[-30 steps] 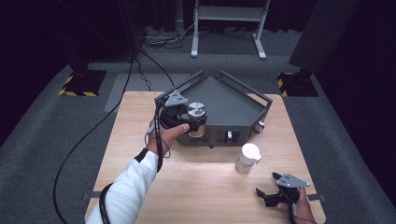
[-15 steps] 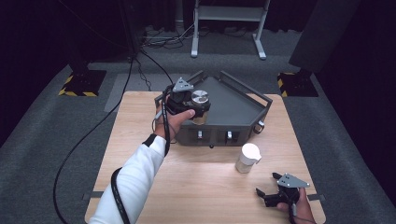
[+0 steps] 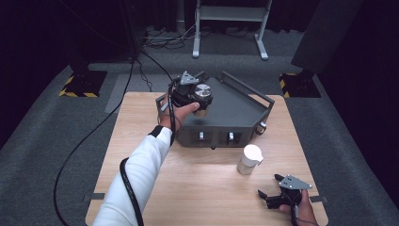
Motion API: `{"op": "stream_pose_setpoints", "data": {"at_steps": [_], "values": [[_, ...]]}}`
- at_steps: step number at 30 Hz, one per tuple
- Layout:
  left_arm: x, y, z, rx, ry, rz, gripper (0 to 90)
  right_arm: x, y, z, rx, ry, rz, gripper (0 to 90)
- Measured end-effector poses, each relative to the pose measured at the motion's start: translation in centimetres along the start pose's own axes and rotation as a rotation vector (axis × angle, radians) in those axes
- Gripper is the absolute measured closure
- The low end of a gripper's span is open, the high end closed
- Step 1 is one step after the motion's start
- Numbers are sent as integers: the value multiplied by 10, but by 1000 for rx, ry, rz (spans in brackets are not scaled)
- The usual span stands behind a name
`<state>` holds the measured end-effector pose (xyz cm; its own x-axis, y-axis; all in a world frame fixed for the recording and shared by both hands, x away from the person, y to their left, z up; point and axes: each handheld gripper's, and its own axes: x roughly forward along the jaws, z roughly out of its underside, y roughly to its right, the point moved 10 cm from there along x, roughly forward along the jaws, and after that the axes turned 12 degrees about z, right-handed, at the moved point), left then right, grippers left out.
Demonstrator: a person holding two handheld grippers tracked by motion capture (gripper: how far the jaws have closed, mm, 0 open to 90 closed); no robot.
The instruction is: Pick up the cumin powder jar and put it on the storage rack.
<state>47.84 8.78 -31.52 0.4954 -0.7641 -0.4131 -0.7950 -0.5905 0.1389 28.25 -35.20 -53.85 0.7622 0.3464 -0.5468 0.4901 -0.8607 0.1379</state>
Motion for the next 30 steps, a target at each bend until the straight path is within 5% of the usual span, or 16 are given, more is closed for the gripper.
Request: {"op": "stream_pose_setpoints", "data": {"at_steps": [30], "values": [[23, -14, 26, -42, -14, -16, 303, 0, 0, 0, 1, 0, -2, 0]]}}
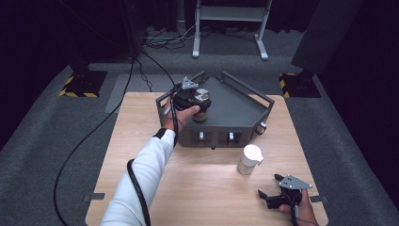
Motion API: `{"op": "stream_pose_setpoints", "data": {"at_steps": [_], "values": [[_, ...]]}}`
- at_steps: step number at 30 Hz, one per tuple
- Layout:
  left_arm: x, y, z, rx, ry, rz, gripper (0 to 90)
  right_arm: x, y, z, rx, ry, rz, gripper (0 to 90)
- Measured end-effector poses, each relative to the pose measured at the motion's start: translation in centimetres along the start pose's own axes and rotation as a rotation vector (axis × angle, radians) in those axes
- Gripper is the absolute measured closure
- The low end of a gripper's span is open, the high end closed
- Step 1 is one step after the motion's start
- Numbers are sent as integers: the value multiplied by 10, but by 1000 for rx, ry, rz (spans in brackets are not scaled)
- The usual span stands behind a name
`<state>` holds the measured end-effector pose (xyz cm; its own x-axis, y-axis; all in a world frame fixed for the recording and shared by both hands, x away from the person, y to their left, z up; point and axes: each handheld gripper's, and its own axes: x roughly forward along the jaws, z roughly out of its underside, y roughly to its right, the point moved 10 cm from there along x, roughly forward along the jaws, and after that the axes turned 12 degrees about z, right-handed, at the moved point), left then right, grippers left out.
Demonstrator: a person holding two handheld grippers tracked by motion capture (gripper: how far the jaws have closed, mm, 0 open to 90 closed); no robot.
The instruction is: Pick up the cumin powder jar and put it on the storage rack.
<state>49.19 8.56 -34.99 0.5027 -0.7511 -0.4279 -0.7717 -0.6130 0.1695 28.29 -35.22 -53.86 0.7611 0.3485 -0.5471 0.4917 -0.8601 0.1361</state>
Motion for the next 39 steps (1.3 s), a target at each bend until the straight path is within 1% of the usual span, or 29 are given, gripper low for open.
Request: {"op": "stream_pose_setpoints", "data": {"at_steps": [8, 13, 17, 19, 21, 23, 25, 28, 30, 33, 34, 36, 37, 39], "values": [[6, 0, 4, 10, -25, -2, 303, 0, 0, 0, 0, 0, 0, 0], [6, 0, 6, 8, -11, 4, 303, 0, 0, 0, 1, 0, 2, 0], [5, -2, 9, -8, 0, 20, 301, 0, 0, 0, 1, 0, 2, 0], [5, -2, 10, -9, 4, 16, 299, 0, 0, 0, 1, 0, 2, 0], [5, -1, 10, -2, -2, 25, 267, 0, 0, 0, 1, 0, 2, 0], [4, 0, 10, -5, 6, 20, 244, 0, 0, 0, 1, 0, 2, 0], [4, 1, 8, -5, 10, 28, 207, 0, 0, 0, 1, 0, 2, 0], [2, 4, 4, 3, 13, 0, 104, 0, 0, 0, 1, 0, 2, 0], [-2, 6, 1, 5, 13, -13, 66, 0, 0, 0, 1, 0, 2, 0], [-7, 9, -2, 14, 19, -9, 46, 0, 0, 0, 1, 0, 2, 0], [-10, 11, -3, 20, 22, -15, 37, 0, 0, 0, 0, 0, 2, 0], [-15, 14, -5, 21, 25, -12, 32, 0, 0, 0, 1, 0, 2, 0], [-17, 16, -5, 24, 25, -26, 32, 0, 0, 0, 1, -1, 2, 0], [-23, 19, -6, 30, 27, -36, 32, 0, 0, 0, 1, 0, 3, 0]]}}
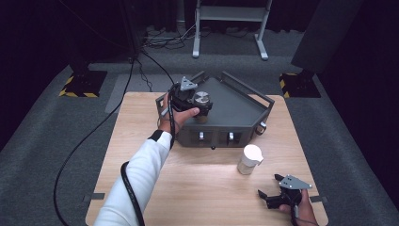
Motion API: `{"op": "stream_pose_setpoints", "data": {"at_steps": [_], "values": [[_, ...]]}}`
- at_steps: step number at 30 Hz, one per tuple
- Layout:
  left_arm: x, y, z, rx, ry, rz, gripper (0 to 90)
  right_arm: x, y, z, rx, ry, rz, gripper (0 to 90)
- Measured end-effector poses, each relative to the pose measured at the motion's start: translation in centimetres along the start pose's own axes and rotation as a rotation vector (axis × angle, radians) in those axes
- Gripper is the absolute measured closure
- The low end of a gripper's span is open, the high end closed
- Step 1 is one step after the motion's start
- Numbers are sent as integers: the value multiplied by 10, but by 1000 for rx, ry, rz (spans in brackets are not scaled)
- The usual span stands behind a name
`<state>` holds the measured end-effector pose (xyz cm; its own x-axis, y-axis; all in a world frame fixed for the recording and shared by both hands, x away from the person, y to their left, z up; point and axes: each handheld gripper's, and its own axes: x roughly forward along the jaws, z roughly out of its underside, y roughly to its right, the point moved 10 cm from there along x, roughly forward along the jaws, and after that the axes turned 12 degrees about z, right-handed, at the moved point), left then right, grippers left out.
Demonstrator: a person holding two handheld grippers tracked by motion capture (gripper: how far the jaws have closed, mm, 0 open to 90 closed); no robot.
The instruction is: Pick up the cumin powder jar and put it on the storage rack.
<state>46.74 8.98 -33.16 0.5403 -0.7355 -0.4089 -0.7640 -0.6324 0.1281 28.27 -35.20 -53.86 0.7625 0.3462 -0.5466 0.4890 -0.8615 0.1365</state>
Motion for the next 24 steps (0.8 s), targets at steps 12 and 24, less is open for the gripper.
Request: {"op": "stream_pose_setpoints", "data": {"at_steps": [12, 24], "values": [[-40, 9, 4, 25, 28, -5, 31, 0, 0, 0, 0, 0, 1, 0], [-60, 23, 20, 60, 65, 14, 29, 0, 0, 0, 4, -2, 6, 0]]}}
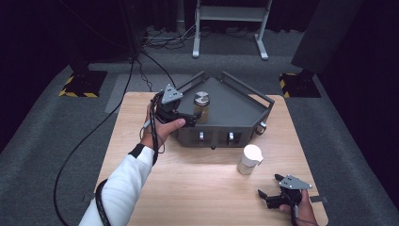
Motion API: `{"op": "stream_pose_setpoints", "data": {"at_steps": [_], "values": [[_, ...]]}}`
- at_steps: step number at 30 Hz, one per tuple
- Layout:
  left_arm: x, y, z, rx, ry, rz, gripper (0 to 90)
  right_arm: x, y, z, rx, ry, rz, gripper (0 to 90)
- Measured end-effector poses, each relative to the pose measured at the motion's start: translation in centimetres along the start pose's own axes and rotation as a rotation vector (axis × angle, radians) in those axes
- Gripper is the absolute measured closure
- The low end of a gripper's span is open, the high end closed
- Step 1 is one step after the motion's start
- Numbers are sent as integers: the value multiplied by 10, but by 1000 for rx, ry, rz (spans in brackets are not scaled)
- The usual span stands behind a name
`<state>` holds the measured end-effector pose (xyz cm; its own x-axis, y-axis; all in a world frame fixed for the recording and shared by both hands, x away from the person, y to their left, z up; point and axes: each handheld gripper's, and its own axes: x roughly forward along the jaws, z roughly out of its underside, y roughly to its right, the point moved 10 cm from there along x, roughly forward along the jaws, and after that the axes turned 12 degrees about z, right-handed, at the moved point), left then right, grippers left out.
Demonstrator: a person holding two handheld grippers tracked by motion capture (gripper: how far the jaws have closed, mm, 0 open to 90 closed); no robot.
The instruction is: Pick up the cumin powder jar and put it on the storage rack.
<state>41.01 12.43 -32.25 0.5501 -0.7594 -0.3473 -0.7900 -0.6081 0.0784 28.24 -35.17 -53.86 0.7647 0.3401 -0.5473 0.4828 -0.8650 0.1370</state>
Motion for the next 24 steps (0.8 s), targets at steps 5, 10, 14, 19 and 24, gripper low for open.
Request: {"op": "stream_pose_setpoints", "data": {"at_steps": [5, 10, 14, 19, 24], "values": [[-5, 6, 8, 14, 6, 11, 28, 0, 0, 0, 0, 0, 0, 0], [-10, 10, 19, 13, 23, 7, 26, 0, 0, 0, 0, 0, 0, 0], [-14, 13, 28, 8, 22, -4, 23, 0, 0, 0, 0, 0, 0, 0], [-20, 19, 39, 9, 26, 6, 22, 0, 0, 0, 0, 0, 0, 0], [-24, 24, 50, 23, 24, 23, 23, 0, 0, 0, 0, 0, 0, 0]]}}
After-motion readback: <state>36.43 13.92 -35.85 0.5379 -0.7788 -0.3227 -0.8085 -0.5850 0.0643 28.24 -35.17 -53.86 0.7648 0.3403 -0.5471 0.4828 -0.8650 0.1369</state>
